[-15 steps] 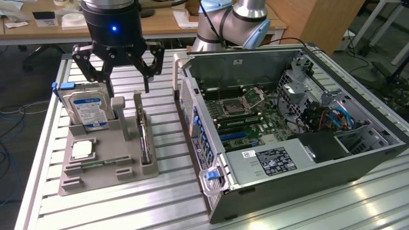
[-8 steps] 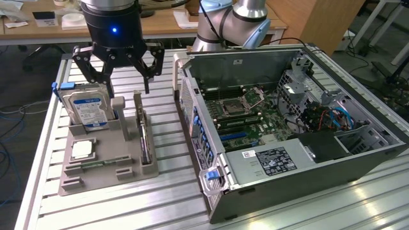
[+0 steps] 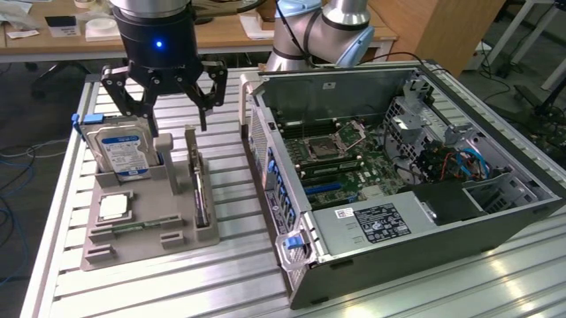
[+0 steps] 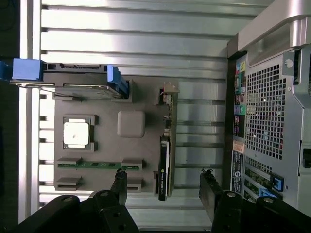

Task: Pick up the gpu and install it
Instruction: 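Pick up the gpu and move the gpu toward the slot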

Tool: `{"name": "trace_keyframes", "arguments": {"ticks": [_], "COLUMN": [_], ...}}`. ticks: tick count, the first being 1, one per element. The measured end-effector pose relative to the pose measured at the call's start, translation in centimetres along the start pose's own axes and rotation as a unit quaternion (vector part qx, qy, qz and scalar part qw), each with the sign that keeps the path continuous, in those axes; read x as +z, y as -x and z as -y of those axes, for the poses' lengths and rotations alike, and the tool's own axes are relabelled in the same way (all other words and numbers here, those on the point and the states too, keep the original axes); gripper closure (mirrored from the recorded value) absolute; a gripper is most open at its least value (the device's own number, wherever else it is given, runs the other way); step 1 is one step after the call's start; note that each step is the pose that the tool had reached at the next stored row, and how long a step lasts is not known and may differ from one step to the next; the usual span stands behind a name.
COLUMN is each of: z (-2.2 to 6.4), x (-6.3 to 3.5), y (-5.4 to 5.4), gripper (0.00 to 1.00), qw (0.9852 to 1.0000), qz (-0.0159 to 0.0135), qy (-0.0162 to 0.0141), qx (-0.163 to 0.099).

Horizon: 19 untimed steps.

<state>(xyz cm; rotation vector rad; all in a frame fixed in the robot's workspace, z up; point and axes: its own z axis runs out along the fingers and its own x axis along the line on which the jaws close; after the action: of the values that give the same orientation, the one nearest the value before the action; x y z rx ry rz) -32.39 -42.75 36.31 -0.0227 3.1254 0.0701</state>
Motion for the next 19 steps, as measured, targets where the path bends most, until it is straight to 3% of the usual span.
{"name": "trace_keyframes", "arguments": {"ticks": [19], "z": [0.03], "x": [0.64], "y": [-0.01], "gripper": [0.29], "qw": [1.0000], "qz": [-0.0001], "qy": [0.0000], "qx": [0.000]}}
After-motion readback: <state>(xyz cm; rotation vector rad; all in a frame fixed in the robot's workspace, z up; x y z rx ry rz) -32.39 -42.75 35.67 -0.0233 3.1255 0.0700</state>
